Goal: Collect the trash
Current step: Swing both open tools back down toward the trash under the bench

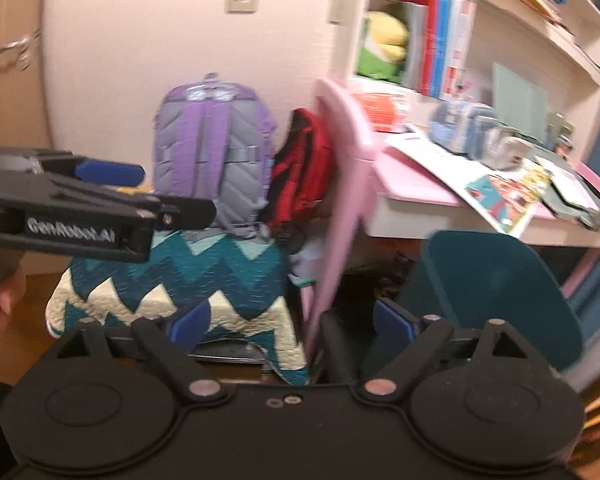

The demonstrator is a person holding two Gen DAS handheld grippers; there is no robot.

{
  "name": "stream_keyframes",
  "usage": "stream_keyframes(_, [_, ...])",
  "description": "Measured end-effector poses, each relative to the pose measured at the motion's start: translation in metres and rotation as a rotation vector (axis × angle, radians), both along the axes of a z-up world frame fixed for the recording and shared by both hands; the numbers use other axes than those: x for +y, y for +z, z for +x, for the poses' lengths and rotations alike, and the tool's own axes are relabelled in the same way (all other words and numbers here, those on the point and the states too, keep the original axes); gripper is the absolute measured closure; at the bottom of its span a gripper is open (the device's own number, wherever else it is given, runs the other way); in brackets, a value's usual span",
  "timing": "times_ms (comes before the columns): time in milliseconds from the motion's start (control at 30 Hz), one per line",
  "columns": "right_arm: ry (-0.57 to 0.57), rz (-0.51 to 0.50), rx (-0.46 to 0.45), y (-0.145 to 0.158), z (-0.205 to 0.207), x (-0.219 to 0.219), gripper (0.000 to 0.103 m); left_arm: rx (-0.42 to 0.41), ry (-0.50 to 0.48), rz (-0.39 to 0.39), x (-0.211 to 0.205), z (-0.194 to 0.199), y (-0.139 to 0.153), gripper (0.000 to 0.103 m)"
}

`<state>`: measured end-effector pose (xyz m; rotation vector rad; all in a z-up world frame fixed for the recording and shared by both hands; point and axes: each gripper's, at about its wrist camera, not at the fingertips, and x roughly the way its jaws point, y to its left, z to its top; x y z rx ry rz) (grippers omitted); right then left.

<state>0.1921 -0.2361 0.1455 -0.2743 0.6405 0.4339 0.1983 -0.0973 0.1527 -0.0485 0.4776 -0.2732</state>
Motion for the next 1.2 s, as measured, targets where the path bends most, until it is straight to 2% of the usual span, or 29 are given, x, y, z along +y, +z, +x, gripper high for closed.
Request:
stream_keyframes(133, [0.071, 0.008, 0.004, -0.017, -0.005, 0.032, 0.009, -0.003, 0.074, -0.013, 0.04, -0.012, -0.011, 0.004])
stream_keyframes(367, [0.169, 0.071, 0.021, -0.057, 0.0, 0.081, 0.0, 0.031, 0.183, -0.024, 0.103, -0.022, -0.045, 0.004])
stream_keyframes(600, [0.252, 0.091, 0.055, -0.114, 0.01, 0.131, 0.0, 0.049, 0.266, -0.045, 0.156, -0.026, -0.101, 0.001])
stream_keyframes(767, [0.262, 0.113, 0.106, -0.164, 0.022, 0.158, 0.0, 0.085, 0.312, -0.099, 0.195, -0.023, -0.155, 0.001])
stream_keyframes(1000, [0.255, 0.072, 0.159, -0.246, 0.046, 0.187, 0.0, 0.184, 0.355, -0.14, 0.238, -0.01, -0.24, 0.001])
stream_keyframes(1200, [0.249, 0.051, 0.227, -0.315, 0.07, 0.201, 0.0, 0.291, 0.42, -0.084, 0.247, 0.011, -0.315, 0.001])
